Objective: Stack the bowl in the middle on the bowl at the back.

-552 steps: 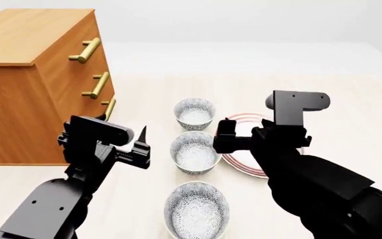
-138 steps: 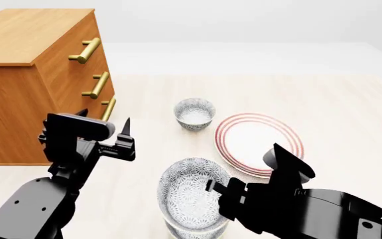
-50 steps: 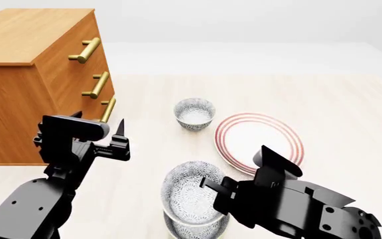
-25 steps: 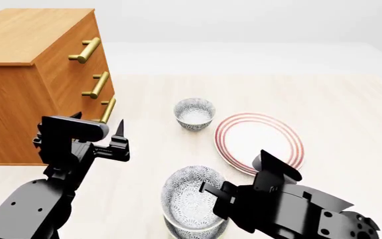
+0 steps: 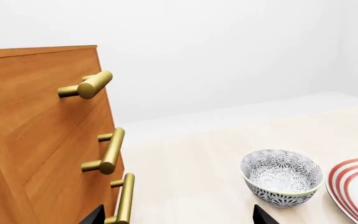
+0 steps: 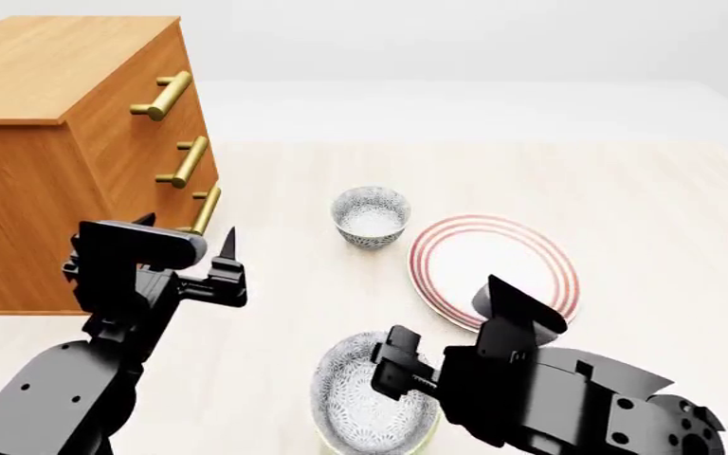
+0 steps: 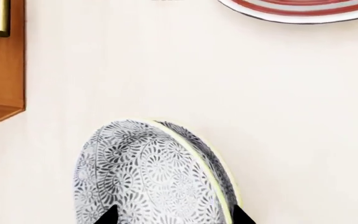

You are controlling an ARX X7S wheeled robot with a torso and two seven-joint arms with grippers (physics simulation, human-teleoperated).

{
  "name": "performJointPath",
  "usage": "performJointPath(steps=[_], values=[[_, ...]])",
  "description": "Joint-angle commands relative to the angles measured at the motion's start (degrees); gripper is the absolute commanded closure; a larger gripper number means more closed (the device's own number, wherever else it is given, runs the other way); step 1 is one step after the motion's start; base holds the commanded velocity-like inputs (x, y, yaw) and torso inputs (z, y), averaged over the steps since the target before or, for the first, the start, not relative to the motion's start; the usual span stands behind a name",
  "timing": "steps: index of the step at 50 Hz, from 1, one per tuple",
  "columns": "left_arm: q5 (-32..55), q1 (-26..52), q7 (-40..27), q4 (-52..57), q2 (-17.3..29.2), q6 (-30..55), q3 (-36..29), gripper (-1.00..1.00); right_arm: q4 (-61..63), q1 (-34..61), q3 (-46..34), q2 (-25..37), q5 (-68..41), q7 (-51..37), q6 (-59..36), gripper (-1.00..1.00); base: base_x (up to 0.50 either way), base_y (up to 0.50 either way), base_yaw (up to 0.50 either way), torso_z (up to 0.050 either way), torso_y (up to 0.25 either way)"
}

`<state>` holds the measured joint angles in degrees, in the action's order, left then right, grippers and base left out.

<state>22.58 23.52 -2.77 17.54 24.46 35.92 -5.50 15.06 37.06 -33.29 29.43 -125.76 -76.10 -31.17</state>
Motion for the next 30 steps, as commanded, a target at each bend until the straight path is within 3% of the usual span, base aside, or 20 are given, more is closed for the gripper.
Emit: performJointPath(steps=[1,19,30], values=[[0.18,0.13,-0.12,0.13,0.07,0.07,-0.15,-1.0,1.57,1.41,-0.29,-0.08,-1.02,0.96,-1.09,-1.0,0.0,0.0,0.0,0.0,0.0],[1.67,0.99,-0.5,2.8,0.6,1.86,0.47,-1.0,9.52,11.24,0.12,-1.11,-6.02,-8.34,1.11,-1.0,0.0,0.0,0.0,0.0,0.0],[3.04,0.72,-0.7,5.12,0.85,2.84,1.12,-1.0,11.27,17.1,0.66,2.8,-5.66,-11.62,1.61,-1.0,0.0,0.0,0.0,0.0,0.0]])
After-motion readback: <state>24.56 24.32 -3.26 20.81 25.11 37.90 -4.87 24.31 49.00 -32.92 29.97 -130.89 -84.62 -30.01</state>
